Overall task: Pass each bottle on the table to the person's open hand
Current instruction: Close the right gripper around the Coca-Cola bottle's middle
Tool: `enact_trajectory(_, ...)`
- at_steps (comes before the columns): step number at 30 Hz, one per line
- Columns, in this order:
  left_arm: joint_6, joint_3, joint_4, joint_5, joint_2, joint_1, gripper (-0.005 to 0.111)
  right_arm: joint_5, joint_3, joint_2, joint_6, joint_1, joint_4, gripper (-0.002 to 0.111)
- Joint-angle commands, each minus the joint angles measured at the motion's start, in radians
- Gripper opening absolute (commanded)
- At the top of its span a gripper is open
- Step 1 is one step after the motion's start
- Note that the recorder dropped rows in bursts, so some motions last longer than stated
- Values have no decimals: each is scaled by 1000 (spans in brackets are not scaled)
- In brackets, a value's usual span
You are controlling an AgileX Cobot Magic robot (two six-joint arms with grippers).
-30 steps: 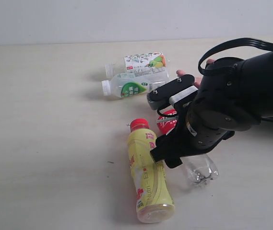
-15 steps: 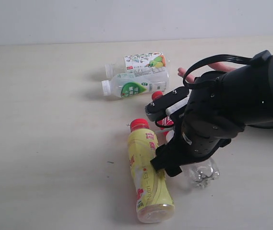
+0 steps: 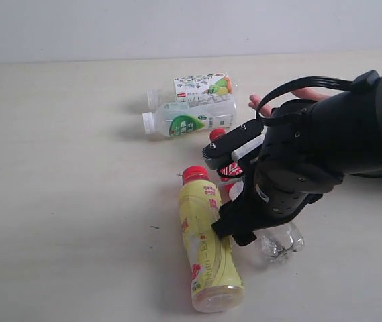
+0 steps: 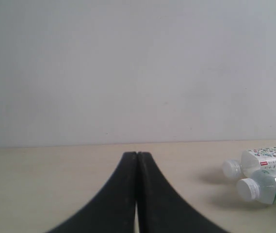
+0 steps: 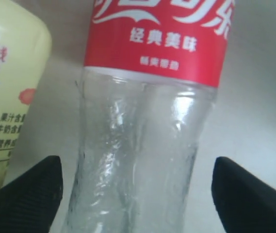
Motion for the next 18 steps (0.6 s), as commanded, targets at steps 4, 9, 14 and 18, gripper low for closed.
enact_trajectory(4,-5,2,0,-1,-4,3,0,29,-5,3,2,1,-20,49)
enact_trajectory(9,-5,2,0,-1,-4,3,0,43,-5,3,2,1,-26,31)
enact_trajectory(14,-5,2,0,-1,-4,3,0,56,-5,3,2,1,-30,15)
enact_trajectory(18,-5,2,0,-1,-4,3,0,58,-5,3,2,1,-28,3)
